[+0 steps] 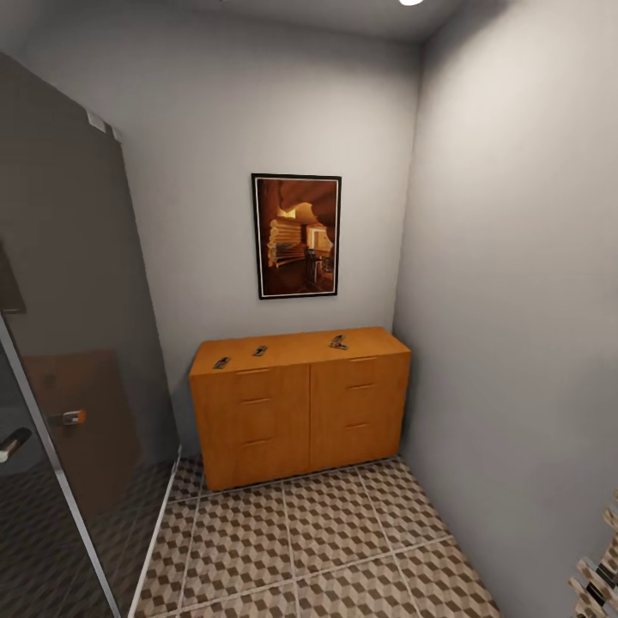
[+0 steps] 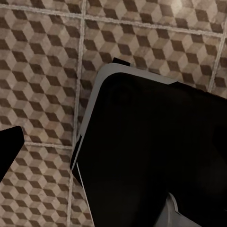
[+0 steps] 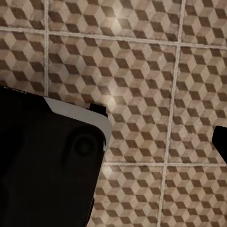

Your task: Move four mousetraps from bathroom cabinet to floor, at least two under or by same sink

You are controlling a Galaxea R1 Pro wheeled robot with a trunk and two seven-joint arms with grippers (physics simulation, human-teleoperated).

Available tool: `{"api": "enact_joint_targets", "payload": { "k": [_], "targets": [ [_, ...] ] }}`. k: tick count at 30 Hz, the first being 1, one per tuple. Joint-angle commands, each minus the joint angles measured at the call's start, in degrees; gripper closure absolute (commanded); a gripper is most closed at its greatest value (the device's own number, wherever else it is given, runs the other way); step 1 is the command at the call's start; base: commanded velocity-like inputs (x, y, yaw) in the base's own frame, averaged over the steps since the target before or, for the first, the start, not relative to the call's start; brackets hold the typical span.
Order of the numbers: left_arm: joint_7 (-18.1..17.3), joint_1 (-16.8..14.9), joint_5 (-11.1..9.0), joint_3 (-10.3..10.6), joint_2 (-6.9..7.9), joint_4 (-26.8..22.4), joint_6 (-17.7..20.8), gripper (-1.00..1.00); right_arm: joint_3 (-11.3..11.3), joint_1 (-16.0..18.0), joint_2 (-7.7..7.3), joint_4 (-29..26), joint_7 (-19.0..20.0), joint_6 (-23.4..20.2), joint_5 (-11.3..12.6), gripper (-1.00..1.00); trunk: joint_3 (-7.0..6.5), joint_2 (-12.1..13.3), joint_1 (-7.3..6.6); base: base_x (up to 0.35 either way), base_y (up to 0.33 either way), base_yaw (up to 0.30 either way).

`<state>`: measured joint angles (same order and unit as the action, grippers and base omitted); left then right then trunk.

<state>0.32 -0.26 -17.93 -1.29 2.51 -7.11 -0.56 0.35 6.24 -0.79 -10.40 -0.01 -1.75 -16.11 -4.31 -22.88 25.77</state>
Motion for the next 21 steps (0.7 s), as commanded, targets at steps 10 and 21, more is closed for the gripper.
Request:
{"api": "enact_joint_targets", "payload": {
  "k": [10,21],
  "targets": [
    [0.0,0.0,-0.2,-0.1,0.12,0.1,-0.1,-1.0,-0.1,0.0,-0.08,-0.1,0.1,-0.2,-0.4,-1.0,0.02,0.0,0.02,0.143,0.0,0.001],
    [0.0,0.0,-0.1,-0.1,0.13,0.1,-0.1,-1.0,-0.1,0.0,-0.09,-0.1,0.0,-0.2,-0.4,-1.0,0.02,0.0,0.02,0.327,-0.04,0.0]
  ]
}}
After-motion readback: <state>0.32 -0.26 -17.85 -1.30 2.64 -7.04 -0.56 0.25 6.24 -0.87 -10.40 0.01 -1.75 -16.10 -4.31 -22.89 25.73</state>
